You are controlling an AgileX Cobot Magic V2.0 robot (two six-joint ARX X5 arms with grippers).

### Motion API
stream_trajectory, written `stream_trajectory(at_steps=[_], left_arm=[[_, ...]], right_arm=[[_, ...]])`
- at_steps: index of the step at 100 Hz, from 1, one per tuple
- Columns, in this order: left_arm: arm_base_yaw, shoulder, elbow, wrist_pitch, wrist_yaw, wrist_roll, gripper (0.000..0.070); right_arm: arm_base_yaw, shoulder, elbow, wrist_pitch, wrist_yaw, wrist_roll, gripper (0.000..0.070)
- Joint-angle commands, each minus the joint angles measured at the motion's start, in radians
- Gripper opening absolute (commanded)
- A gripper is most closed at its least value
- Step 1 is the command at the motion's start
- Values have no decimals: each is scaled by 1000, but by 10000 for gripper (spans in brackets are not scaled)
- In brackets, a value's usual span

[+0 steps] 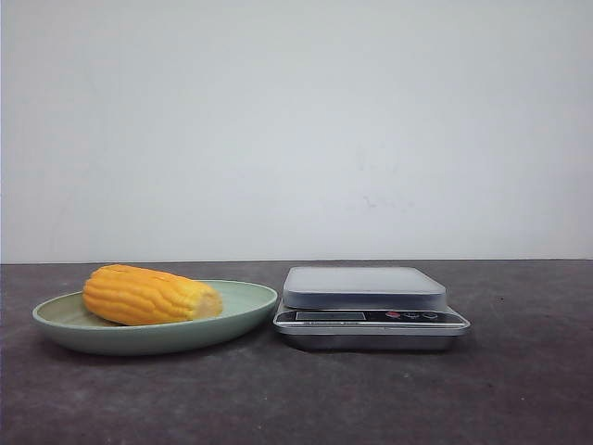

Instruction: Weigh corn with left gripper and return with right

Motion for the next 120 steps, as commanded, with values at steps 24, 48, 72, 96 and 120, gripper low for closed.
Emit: stream_trajectory(at_steps=[24, 48, 72, 96, 120], left_arm=[[-8, 8, 13, 14, -3, -3, 0], [-7, 8, 13, 14, -3, -3, 0], [-8, 8, 13, 14, -3, -3, 0], [-7, 8, 13, 14, -3, -3, 0], [-8, 8, 13, 14, -3, -3, 0]], right_arm=[[8, 3, 10, 17, 0, -6, 0], [5, -7, 8, -38, 20, -6, 0], [-185, -132, -113, -225, 101, 6, 0], [-481, -375, -628, 181, 31, 42, 0], [-629, -595, -938, 193, -90, 102, 0]])
